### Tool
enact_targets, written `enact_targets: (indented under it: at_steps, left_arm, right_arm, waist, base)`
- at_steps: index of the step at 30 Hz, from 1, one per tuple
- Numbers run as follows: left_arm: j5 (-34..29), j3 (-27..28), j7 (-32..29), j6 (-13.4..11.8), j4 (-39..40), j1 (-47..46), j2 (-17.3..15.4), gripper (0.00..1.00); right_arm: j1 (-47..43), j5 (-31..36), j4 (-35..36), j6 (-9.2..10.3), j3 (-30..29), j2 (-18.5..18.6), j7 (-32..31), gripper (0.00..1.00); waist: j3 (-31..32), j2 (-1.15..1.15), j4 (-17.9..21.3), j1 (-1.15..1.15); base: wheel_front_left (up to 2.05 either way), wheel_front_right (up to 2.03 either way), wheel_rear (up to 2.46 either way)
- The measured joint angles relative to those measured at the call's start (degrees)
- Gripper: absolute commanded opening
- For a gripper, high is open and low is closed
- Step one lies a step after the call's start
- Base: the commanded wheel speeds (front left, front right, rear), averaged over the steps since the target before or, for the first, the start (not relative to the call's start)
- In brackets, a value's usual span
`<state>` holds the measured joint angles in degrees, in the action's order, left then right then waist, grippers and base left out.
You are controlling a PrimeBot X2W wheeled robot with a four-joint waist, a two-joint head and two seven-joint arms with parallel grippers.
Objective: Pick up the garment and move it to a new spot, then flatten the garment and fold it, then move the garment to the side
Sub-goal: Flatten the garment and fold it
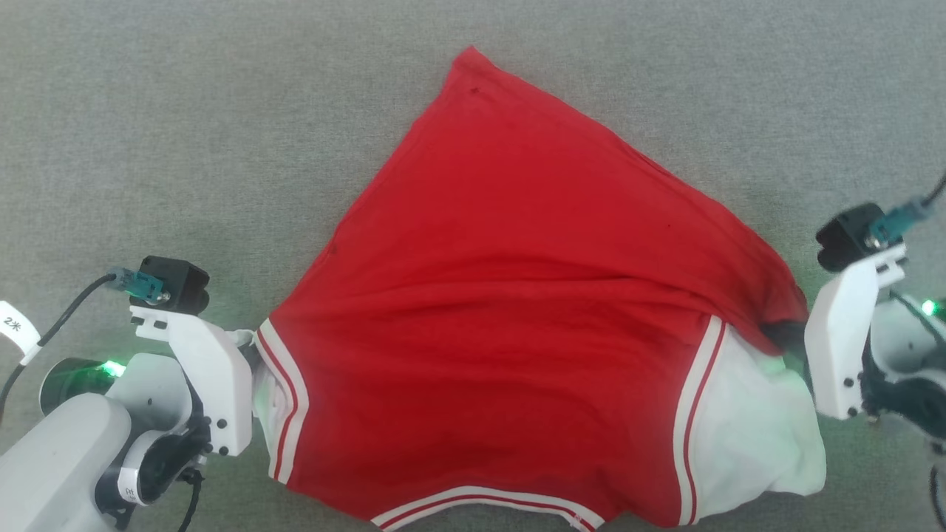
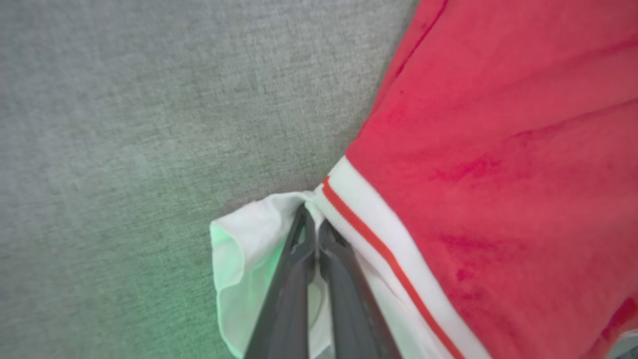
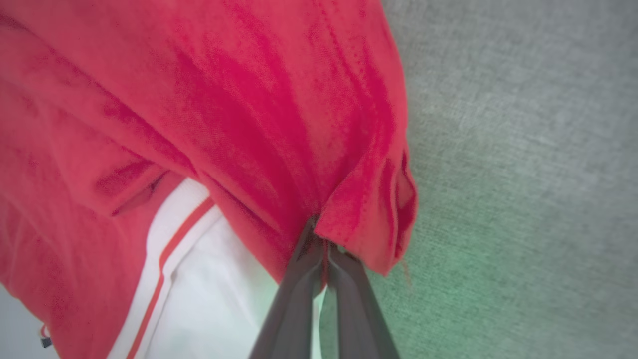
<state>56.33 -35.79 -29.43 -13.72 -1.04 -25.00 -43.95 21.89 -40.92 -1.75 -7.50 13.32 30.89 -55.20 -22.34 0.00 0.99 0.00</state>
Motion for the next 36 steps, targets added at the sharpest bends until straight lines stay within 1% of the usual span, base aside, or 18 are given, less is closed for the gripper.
enact_targets:
  at_steps: [2,4,8,9,10,11,14,18,24,27,28,31,34,36]
  left_arm:
    - [0.0,0.1,0.1,-0.1,0.0,0.0,0.0,0.0]
    - [0.0,0.0,0.1,-0.2,-0.1,0.0,0.0,0.0]
    - [-0.2,-0.2,0.3,-0.2,-0.8,0.0,0.6,0.0]
    - [-0.2,-0.3,0.4,-0.1,-1.0,0.0,0.7,0.0]
    - [-0.2,-0.3,0.5,-0.1,-1.2,-0.1,0.8,0.0]
    - [-0.2,-0.4,0.5,0.0,-1.3,-0.1,0.9,0.0]
    - [-0.2,-0.5,0.7,0.1,-1.6,-0.1,1.1,0.0]
    - [-0.2,-0.6,0.9,0.1,-1.7,0.0,1.4,0.0]
    - [-0.3,-1.0,0.9,-0.1,-1.5,0.0,1.7,0.0]
    - [-0.4,-1.3,0.8,-0.2,-1.2,-0.1,2.1,0.0]
    - [-0.5,-1.6,0.8,-0.2,-1.1,-0.3,2.6,0.0]
    - [-0.9,-2.3,0.7,0.0,-1.0,-1.3,3.5,0.0]
    - [-1.4,-3.3,0.4,0.8,-1.2,-2.9,5.1,0.0]
    - [-2.2,-4.0,0.3,1.5,-1.7,-4.3,6.3,0.0]
  right_arm:
    - [-2.1,1.0,0.0,0.0,-1.8,-1.7,1.7,0.0]
    - [-2.7,1.5,-0.4,0.0,-2.3,-2.4,2.5,0.0]
    - [-3.4,3.7,-3.4,-0.03,-3.5,-5.2,6.1,0.0]
    - [-3.4,4.0,-4.3,-0.05,-3.7,-5.7,7.2,0.36]
    - [-3.4,4.2,-5.0,-0.05,-3.8,-6.2,8.0,0.84]
    - [-3.4,4.5,-5.5,-0.05,-3.7,-6.4,8.5,1.0]
    - [-3.4,4.6,-5.7,-0.14,-3.5,-6.7,9.4,1.0]
    - [-3.9,4.7,-2.9,-0.12,-3.5,-6.0,9.9,1.0]
    - [-4.6,5.9,5.6,0.01,-7.2,-4.6,9.2,1.0]
    - [-3.8,6.4,10.2,0.01,-8.4,-4.5,8.6,1.0]
    - [-2.2,7.1,12.4,0.01,-8.3,-4.2,8.1,1.0]
    - [2.0,7.7,13.4,0.01,-6.8,-3.3,7.8,1.0]
    - [7.6,7.6,11.8,0.01,-4.1,-2.9,7.8,1.0]
    - [11.9,7.4,9.2,0.0,-2.0,-2.5,7.8,1.0]
  waist:
    - [-0.2,0.0,0.2,0.0]
    - [-0.3,0.0,0.2,0.0]
    - [-0.3,0.0,0.1,0.0]
    - [-0.2,0.0,0.0,0.0]
    - [-0.1,0.0,0.0,0.0]
    - [0.0,0.0,-0.1,0.0]
    - [0.4,0.0,-0.3,0.0]
    - [0.9,0.0,-0.5,0.0]
    - [1.7,0.0,-1.0,0.0]
    - [1.8,0.0,-1.5,0.0]
    - [1.8,0.0,-2.1,0.0]
    - [1.4,0.0,-3.2,0.0]
    - [0.9,0.0,-4.9,0.0]
    - [0.4,0.0,-6.2,0.0]
  base:
    - [0.0,0.0,0.0]
    - [0.0,0.0,0.0]
    - [0.0,0.0,0.0]
    - [0.0,0.0,0.0]
    - [0.0,0.0,0.0]
    - [0.0,0.0,0.0]
    - [0.0,0.0,0.0]
    - [0.0,0.0,0.0]
    - [0.0,0.0,0.0]
    - [0.0,0.0,0.0]
    - [0.0,0.0,0.0]
    - [0.0,0.0,0.0]
    - [0.0,0.0,0.0]
    - [0.0,0.0,0.0]
